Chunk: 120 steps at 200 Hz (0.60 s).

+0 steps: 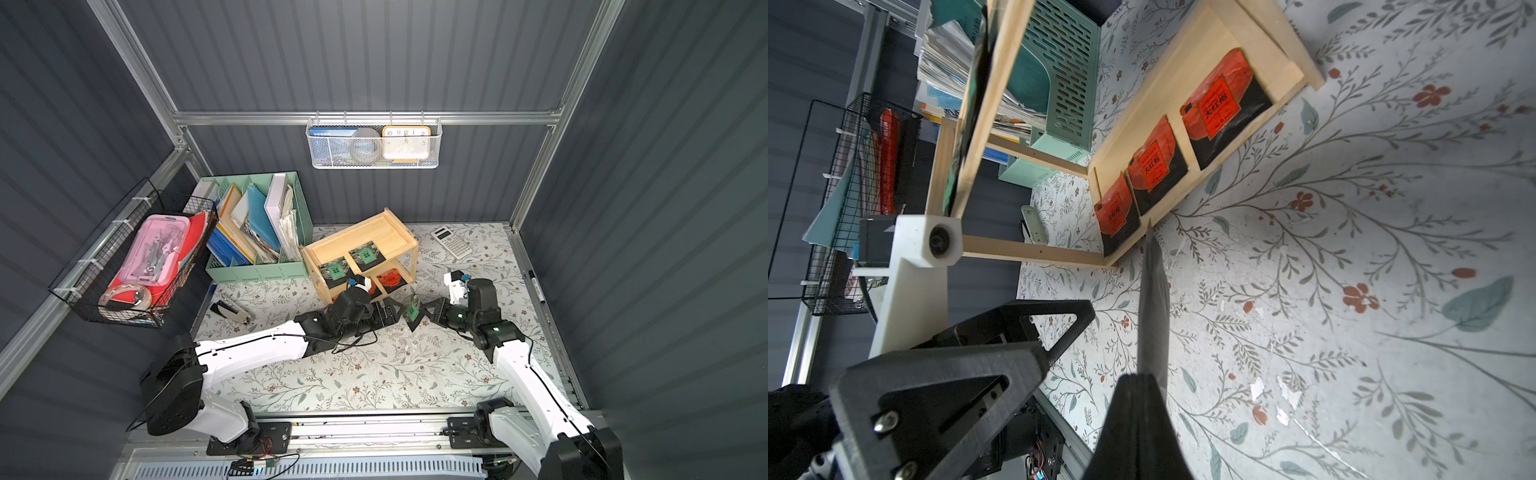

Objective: Place the tea bags on the shelf by color
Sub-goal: Place the tea bag on the shelf.

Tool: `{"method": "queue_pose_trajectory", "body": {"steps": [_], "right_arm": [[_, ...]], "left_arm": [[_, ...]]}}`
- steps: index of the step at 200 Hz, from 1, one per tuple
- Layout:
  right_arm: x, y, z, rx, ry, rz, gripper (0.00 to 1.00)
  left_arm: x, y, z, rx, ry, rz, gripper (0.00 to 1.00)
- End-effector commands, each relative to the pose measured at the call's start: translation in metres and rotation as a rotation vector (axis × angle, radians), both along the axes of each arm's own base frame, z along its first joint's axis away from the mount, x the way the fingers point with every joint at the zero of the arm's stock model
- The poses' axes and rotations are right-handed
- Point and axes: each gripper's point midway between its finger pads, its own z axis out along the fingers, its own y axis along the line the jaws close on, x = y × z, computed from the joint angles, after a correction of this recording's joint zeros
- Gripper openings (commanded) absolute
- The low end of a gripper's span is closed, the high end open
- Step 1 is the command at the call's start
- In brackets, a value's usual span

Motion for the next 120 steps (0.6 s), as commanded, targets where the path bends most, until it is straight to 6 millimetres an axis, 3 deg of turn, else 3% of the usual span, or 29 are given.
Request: {"method": "queue_pose_trajectory", "body": {"steps": [1,63,120], "right_arm": [[0.005,-0.003,0.03,0.008,-0.075,-0.021,0.0],[0.014,-0.004,0.094,0.042,-0.24,-0.038,0.0],[0.035,0.0,0.133,0.057,-0.34,-0.013,0.0]], "left_arm": [[-0.012,0.009,0.007,0.026,-0.026,-0.03,1.0],[-0.031,0.043,0.026,0.021,-0.061,0.005,1.0],[-0.041,0.067,0.032,-0.006,-0.069,0.052,1.0]]}}
